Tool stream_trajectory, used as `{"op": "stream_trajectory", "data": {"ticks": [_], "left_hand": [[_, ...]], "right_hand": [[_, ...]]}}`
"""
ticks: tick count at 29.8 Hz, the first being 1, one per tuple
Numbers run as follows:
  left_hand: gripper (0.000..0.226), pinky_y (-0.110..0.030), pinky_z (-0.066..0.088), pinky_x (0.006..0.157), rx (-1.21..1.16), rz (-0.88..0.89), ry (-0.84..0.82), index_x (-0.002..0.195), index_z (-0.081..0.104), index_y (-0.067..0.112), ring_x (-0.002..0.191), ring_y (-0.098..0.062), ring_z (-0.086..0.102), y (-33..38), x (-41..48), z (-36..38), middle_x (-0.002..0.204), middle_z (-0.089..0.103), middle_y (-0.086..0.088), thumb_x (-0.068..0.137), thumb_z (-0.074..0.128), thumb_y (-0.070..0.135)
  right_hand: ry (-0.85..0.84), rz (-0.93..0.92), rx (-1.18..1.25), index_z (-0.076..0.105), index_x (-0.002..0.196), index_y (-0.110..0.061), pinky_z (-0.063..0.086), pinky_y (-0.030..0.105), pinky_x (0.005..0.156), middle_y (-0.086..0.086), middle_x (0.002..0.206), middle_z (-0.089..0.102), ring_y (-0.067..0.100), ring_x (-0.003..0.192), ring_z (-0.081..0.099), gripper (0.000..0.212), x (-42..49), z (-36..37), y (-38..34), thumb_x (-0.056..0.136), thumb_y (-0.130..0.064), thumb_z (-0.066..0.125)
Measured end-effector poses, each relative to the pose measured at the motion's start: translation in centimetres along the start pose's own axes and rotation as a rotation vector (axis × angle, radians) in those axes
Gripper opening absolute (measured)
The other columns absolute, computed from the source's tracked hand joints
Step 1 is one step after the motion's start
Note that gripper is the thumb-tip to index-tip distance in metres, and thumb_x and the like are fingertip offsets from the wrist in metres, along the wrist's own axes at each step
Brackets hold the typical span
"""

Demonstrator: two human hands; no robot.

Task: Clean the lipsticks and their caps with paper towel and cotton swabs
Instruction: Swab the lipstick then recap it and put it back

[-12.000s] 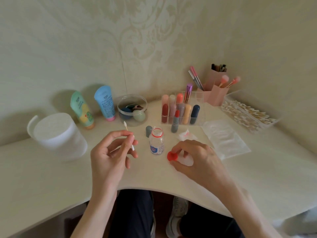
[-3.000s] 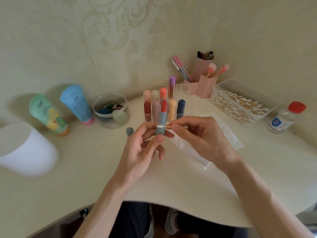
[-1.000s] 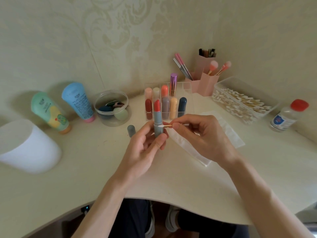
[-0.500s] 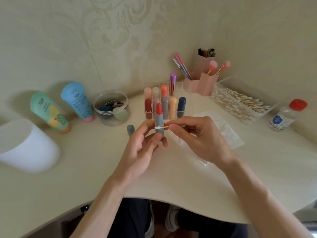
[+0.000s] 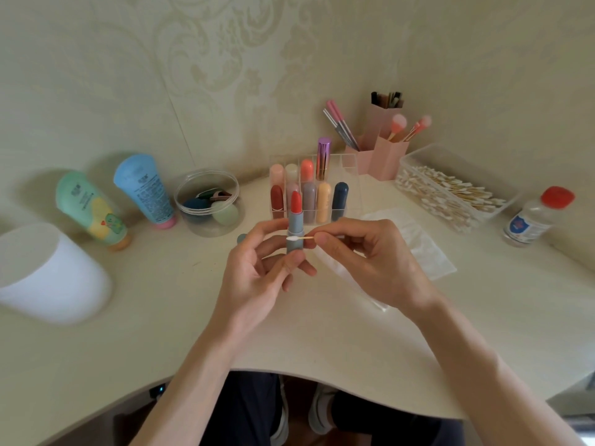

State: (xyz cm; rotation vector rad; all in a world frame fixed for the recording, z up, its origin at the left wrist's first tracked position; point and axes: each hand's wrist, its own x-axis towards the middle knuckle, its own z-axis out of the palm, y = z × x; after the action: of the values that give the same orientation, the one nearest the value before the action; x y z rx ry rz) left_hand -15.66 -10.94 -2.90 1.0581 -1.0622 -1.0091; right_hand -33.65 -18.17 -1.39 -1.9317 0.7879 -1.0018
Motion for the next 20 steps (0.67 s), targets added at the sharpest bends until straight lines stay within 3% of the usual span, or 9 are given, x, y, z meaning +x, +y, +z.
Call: {"op": "stream_trajectory", "data": {"ticks": [3,6,8,13,17,19,20], "left_hand": [[0.031,-0.025,0.044,0.053,-0.031,-0.007,-0.009,0.121,0.06,0.004,0.076,-0.03,0.074,0.0,0.03,-0.05,0.107,0.077,-0.01,0.091,0.067,0.011],[0.038,-0.021,0.05,0.064,-0.013,-0.024,-0.044,0.125,0.063,0.007,0.083,-0.021,0.073,0.09,-0.16,-0.05,0.106,0.076,-0.007,0.088,0.07,0.016],[0.042,-0.021,0.055,0.073,0.007,-0.052,-0.034,0.122,0.065,0.011,0.086,-0.016,0.073,-0.02,-0.17,-0.07,0.106,0.076,-0.001,0.082,0.076,0.016],[0.027,-0.024,0.049,0.059,0.065,-0.052,0.019,0.114,0.072,0.01,0.072,-0.017,0.067,-0.22,-0.15,-0.29,0.09,0.075,-0.009,0.088,0.075,0.016],[0.027,-0.028,0.056,0.063,0.032,-0.034,-0.027,0.121,0.072,0.009,0.081,-0.021,0.07,-0.07,-0.21,-0.06,0.101,0.073,-0.007,0.095,0.066,0.007],[0.028,-0.03,0.061,0.072,0.011,-0.045,-0.033,0.122,0.071,0.009,0.083,-0.021,0.073,-0.07,-0.21,0.02,0.102,0.076,-0.006,0.094,0.065,0.008],[0.029,-0.033,0.062,0.078,0.009,-0.046,-0.02,0.122,0.071,0.01,0.085,-0.023,0.075,-0.08,-0.21,0.0,0.103,0.077,-0.006,0.094,0.066,0.007]], "right_hand": [[0.008,0.014,0.01,0.082,0.111,-0.015,0.045,0.047,0.064,0.002,0.081,0.076,0.028,0.066,0.055,0.017,-0.03,0.01,-0.05,0.1,-0.015,0.069],[0.012,0.007,0.012,0.082,0.111,-0.015,0.043,0.041,0.061,-0.002,0.076,0.073,0.025,0.064,0.052,0.017,-0.04,-0.12,-0.05,0.1,-0.016,0.069],[0.012,0.008,0.009,0.082,0.11,-0.013,0.046,0.046,0.062,0.001,0.078,0.073,0.028,0.066,0.055,0.016,-0.06,-0.07,-0.01,0.1,-0.016,0.07],[-0.013,-0.017,-0.028,0.082,0.111,-0.015,0.046,0.051,0.067,0.007,0.084,0.076,0.035,0.07,0.059,0.016,-0.07,0.07,0.02,0.102,-0.016,0.069],[-0.008,-0.022,-0.028,0.081,0.113,-0.019,0.045,0.05,0.066,-0.007,0.088,0.078,0.036,0.069,0.058,0.018,-0.06,-0.12,-0.11,0.101,-0.017,0.069],[-0.014,-0.02,-0.03,0.082,0.112,-0.018,0.047,0.049,0.067,-0.02,0.094,0.078,0.036,0.07,0.06,0.017,-0.05,-0.15,-0.12,0.101,-0.017,0.069],[-0.016,-0.015,-0.032,0.082,0.112,-0.018,0.048,0.05,0.068,-0.017,0.094,0.078,0.036,0.071,0.061,0.017,-0.03,-0.18,-0.06,0.101,-0.017,0.069]]}}
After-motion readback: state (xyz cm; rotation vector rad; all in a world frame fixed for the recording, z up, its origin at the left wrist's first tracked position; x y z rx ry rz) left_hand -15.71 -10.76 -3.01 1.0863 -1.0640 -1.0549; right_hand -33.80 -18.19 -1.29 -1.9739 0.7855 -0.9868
